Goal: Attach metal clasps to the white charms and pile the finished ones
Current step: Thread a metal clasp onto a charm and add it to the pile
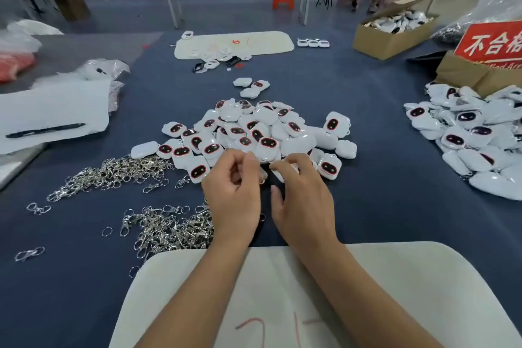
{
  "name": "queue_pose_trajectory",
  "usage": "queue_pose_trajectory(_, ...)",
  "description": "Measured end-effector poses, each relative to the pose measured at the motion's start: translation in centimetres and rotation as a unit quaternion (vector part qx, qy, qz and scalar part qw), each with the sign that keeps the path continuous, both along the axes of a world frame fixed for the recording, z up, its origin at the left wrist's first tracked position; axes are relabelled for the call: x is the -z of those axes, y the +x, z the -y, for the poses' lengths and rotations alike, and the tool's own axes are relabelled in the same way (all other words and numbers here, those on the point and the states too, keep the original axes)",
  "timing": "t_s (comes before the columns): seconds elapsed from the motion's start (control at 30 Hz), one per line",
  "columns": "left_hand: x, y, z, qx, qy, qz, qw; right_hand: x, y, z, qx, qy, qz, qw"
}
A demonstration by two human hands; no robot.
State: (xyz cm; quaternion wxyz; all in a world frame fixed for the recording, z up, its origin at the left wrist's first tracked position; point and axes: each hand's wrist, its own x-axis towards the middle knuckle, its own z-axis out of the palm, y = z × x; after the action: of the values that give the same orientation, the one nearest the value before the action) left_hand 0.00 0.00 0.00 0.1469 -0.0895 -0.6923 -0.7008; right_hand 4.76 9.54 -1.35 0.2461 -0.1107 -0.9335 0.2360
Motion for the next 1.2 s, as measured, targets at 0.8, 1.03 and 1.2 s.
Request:
queue_pose_trajectory(0.8,0.4,-0.1,1.8,0.096,-0.154,-0.034,0.983,-0.1,0.4,-1.5,-0.104,-0.361,-0.123,0.919)
queue_pose_trajectory(1.03,0.8,0.0,2.9,0.004,-0.104,-0.044,0.994,0.2,-0.1,-1.1,-0.086,-0.216,-0.073,0.97)
queue_pose_trajectory(1.2,0.5,1.4,3.9,-0.034,-0.069,-0.036,0.996,0.1,0.5,-0.5,-0.135,-0.054,0.018,0.989)
